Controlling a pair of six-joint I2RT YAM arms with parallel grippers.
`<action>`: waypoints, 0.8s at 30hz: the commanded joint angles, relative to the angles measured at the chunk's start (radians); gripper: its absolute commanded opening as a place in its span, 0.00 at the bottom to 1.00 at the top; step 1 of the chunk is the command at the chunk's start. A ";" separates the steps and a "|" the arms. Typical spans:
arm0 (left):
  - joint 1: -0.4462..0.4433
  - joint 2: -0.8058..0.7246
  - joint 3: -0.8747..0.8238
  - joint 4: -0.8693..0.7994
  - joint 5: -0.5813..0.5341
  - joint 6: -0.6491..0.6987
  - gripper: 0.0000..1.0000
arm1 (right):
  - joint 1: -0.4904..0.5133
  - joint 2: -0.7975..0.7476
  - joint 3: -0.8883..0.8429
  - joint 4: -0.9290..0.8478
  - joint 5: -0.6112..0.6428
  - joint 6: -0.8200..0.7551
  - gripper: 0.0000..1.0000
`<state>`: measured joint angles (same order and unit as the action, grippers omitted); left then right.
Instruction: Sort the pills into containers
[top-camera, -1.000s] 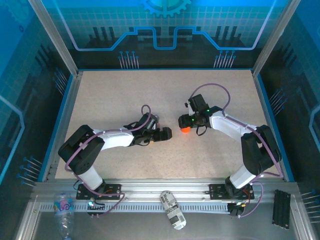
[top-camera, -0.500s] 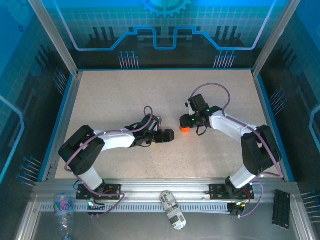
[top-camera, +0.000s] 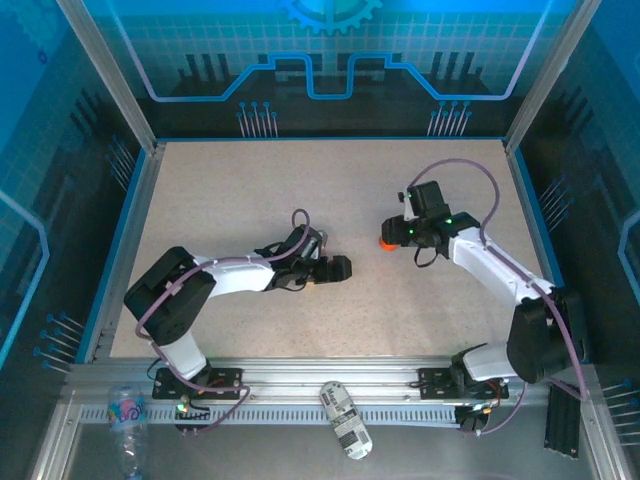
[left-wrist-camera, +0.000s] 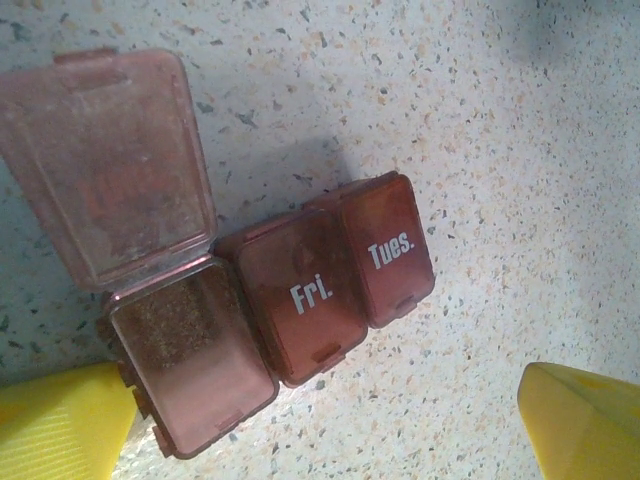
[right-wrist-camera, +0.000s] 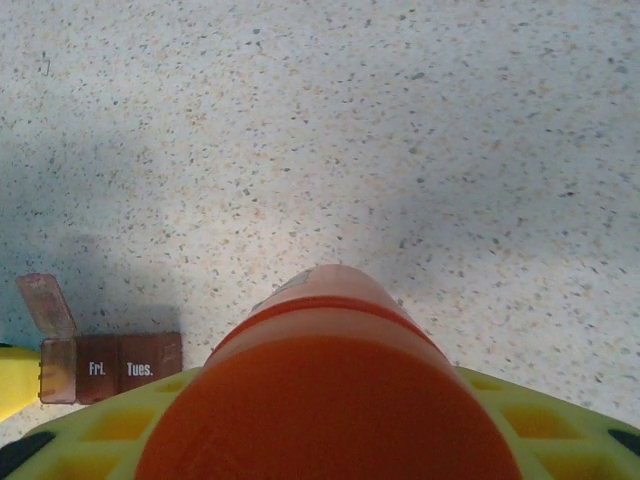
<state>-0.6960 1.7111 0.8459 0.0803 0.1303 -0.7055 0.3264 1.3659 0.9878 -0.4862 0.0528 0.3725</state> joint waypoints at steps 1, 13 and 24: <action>-0.001 0.042 0.054 0.029 0.034 0.018 0.99 | -0.021 -0.038 -0.027 -0.028 -0.013 -0.007 0.36; -0.006 0.080 0.104 0.042 0.058 0.003 0.99 | -0.030 -0.058 -0.069 -0.018 -0.032 0.004 0.36; -0.009 0.082 0.094 0.050 0.055 0.001 0.99 | -0.031 -0.055 -0.071 -0.014 -0.034 0.007 0.36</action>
<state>-0.6968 1.7874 0.9268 0.1162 0.1734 -0.7078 0.3065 1.3338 0.9207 -0.5049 0.0334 0.3733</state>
